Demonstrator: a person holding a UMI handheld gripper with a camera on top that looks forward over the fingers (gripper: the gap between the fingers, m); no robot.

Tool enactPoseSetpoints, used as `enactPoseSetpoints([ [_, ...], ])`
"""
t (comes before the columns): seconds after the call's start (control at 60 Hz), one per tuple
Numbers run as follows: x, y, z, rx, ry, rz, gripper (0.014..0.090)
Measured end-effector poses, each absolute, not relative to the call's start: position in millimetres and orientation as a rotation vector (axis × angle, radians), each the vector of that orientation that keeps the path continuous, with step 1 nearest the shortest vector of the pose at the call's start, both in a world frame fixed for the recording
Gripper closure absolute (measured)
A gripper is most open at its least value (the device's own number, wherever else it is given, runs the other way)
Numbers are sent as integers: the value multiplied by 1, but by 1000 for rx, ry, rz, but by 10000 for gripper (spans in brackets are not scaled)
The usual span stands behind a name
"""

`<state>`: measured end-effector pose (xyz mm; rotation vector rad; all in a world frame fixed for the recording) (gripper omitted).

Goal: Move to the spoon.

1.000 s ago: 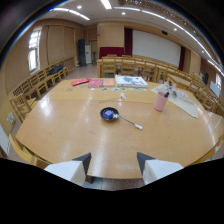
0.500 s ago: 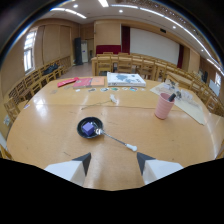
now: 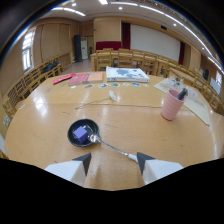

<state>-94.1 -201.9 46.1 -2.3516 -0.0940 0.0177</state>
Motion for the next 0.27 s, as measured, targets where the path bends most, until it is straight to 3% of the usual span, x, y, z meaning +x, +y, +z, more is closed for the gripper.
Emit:
enactPoseSetpoints([
  [0.267, -96, -204, 44, -2352, -101, 7, 185],
])
